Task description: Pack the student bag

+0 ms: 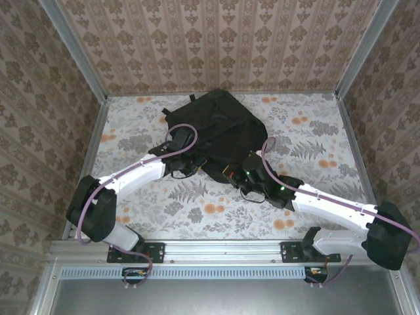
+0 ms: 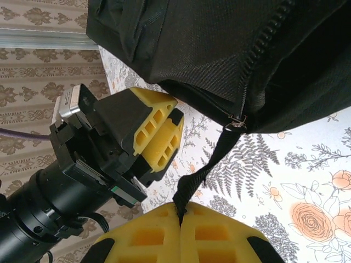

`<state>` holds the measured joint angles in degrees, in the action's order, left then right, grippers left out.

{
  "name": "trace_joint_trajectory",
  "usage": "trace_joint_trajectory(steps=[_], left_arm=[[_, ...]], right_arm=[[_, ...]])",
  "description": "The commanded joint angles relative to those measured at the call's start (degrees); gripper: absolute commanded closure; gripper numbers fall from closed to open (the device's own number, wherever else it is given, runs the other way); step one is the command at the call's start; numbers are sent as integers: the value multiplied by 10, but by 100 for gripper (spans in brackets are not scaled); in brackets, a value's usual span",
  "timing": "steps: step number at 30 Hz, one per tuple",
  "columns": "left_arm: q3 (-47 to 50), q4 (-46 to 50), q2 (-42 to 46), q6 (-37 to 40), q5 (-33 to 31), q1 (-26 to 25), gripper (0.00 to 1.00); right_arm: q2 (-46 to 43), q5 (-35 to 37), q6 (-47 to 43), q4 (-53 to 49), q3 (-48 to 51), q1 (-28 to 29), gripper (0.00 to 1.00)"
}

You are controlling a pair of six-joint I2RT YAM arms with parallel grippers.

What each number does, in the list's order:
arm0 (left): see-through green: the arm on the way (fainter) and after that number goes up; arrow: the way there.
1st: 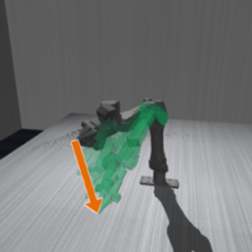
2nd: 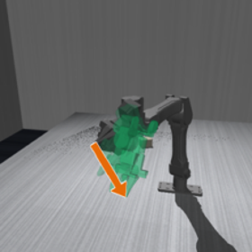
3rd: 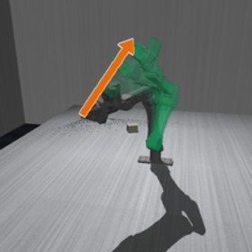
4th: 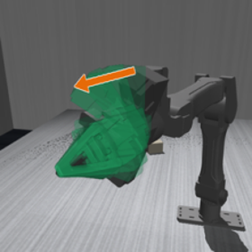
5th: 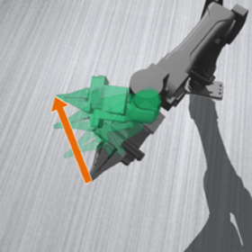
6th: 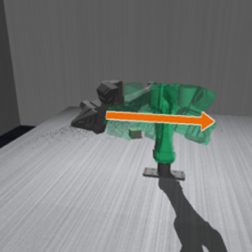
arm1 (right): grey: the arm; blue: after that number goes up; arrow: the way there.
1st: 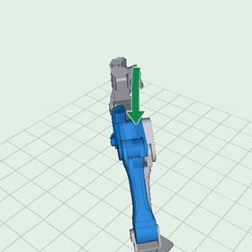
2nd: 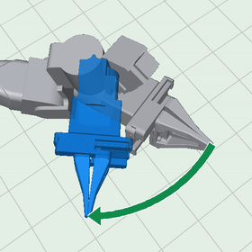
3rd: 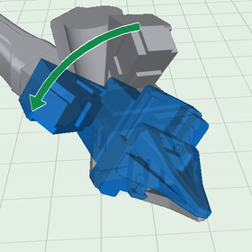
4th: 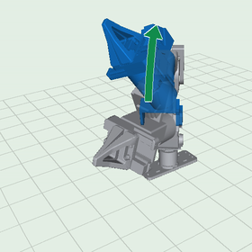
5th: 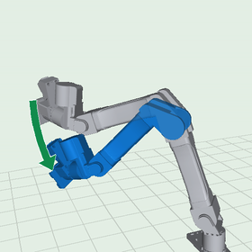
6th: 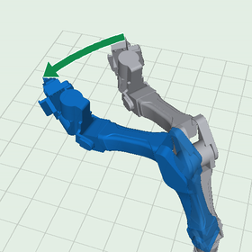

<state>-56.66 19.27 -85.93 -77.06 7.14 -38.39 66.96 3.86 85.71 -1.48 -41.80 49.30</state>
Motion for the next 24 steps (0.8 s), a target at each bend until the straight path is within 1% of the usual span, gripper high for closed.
trace_joint_trajectory(steps=[1,6,14,16,19,21,24], left_arm=[[-11,-25,-6,-16,-21,-3,72],[-11,-53,-9,-9,-16,-2,72],[-15,-61,-26,-8,-13,-11,73],[-16,-63,-34,-8,-14,-14,71],[-22,-64,-43,-8,-23,-15,71],[-35,-59,-48,7,-35,-15,71],[-60,-38,-51,31,-62,-15,73]], right_arm=[[-19,4,14,24,10,4,100],[-24,2,15,33,19,5,100],[-24,3,22,50,26,5,100],[-21,2,23,52,25,5,100],[-20,0,24,56,25,5,100],[-21,1,24,58,27,5,100],[-27,7,28,60,37,5,100]])
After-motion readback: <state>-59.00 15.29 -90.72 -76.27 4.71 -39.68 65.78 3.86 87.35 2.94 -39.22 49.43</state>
